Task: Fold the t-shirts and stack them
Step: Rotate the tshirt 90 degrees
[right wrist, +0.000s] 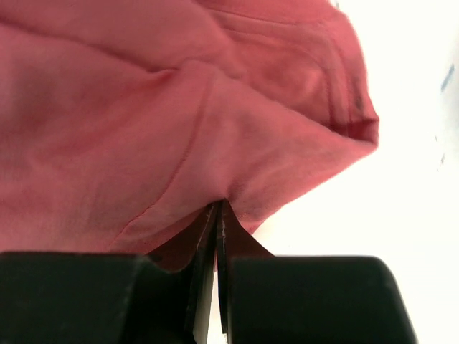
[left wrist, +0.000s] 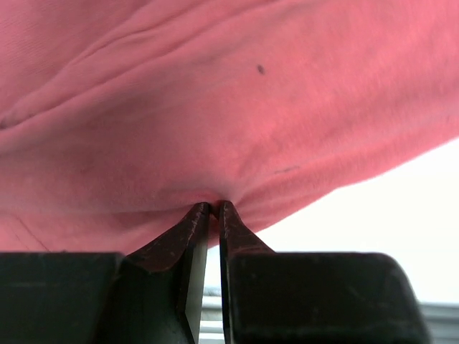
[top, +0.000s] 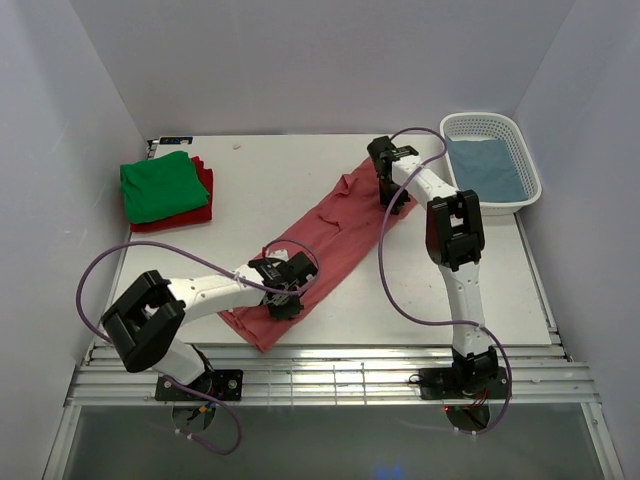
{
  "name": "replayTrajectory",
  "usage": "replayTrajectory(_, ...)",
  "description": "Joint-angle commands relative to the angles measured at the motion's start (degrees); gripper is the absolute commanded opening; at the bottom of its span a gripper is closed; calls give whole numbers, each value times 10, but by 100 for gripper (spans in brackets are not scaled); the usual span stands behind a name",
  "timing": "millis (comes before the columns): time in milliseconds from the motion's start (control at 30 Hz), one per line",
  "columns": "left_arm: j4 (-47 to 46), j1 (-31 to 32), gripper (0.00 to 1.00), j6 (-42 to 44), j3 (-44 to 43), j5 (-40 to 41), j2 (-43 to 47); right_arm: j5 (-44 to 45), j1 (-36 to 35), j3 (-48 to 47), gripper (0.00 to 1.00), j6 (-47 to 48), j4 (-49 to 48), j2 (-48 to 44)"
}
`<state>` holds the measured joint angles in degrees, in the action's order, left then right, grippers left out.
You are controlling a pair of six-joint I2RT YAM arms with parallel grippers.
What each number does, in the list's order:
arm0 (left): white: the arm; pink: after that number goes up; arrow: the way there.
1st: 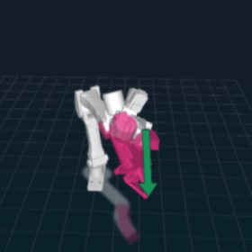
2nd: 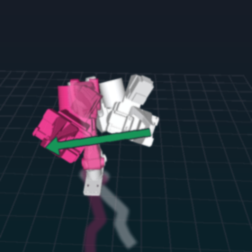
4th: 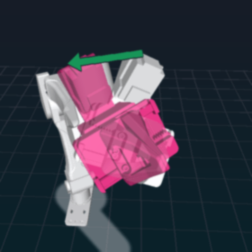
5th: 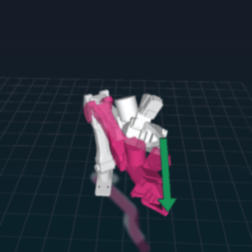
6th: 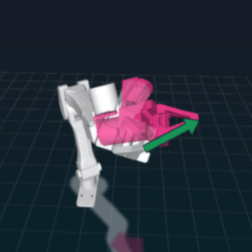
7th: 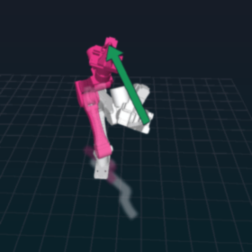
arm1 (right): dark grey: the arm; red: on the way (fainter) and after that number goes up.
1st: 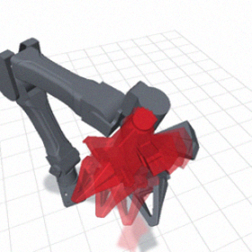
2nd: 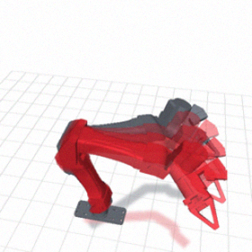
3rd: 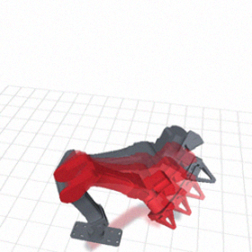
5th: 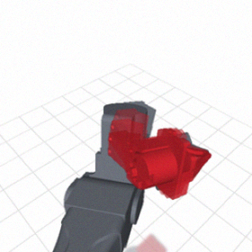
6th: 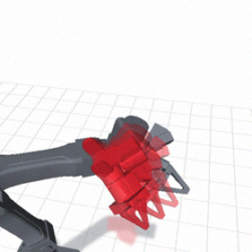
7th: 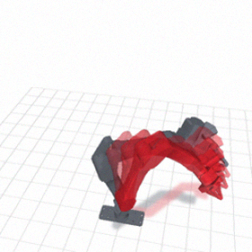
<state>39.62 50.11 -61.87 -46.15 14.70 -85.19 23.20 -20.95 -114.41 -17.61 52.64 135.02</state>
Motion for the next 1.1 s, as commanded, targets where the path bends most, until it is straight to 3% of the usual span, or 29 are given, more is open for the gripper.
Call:
replayTrajectory(0, 21, 35, 22, -61, -30, -52, -5, -47, 1, -50, 8, -37, -37, 53)
replayTrajectory(333, 19, 148, 21, -56, -153, -74, -103, -158, 28, -107, 8, -74, -112, 72)
replayTrajectory(500, 19, 167, 21, -44, -206, -67, -134, -255, 55, -127, 8, -84, -156, 78)
replayTrajectory(600, 33, 177, 21, -26, -240, -16, -105, -262, 64, -100, 8, -61, -212, 25)
replayTrajectory(667, 40, 177, 21, -11, -244, 18, -73, -250, 64, -27, 8, -34, -257, -29)
replayTrajectory(733, 46, 177, 21, 5, -234, 75, -11, -241, 64, 22, 9, -21, -310, -117)
replayTrajectory(833, 67, 177, 15, 3, -177, 137, 64, -235, 58, 79, 12, 1, -301, -206)
replayTrajectory(867, 94, 177, 0, -6, -160, 149, 77, -236, 56, 100, 12, 14, -291, -240)
replayTrajectory(1067, 120, 176, 0, -53, -54, 158, 142, -251, -7, 199, 8, 51, -232, -329)
